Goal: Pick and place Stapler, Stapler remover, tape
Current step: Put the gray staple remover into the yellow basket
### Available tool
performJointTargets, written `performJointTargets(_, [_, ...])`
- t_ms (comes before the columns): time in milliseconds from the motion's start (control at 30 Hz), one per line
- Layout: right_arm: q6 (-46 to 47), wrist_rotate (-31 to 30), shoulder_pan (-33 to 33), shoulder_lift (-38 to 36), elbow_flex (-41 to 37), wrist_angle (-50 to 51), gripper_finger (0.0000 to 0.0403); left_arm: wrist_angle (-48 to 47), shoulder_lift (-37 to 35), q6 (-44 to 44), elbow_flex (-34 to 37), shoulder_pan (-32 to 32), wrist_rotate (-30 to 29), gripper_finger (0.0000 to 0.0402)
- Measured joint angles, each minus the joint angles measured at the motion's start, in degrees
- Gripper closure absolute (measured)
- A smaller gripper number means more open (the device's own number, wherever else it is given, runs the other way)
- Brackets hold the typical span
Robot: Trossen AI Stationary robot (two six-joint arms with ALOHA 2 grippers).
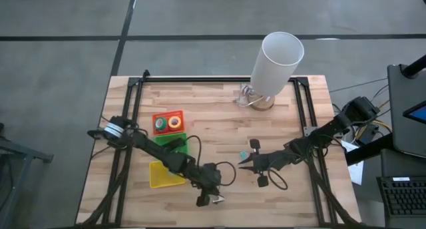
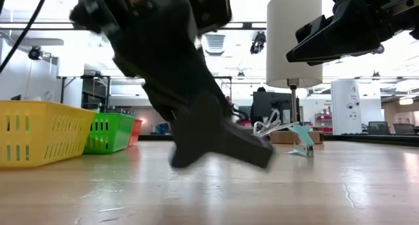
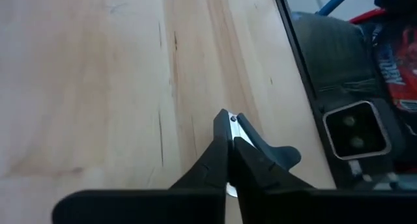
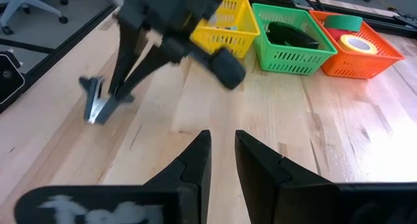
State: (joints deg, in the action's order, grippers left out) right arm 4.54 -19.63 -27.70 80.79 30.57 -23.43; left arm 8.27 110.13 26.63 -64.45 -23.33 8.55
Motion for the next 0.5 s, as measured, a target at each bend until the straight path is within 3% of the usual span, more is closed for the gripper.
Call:
performJointTargets(367, [-0.26,0.01,-0.04,-0.02,-0.02,-2.54,0.0339,-18.21,-11.43,3.58,0.09,-1.22,-1.70,0.0387])
performJointTargets(500, [-0.52,0.03,-0.04,-0.02,0.00,-2.99,0.0339,-28.10,-15.25,5.39,0.09,-2.76,-9.47,0.0387])
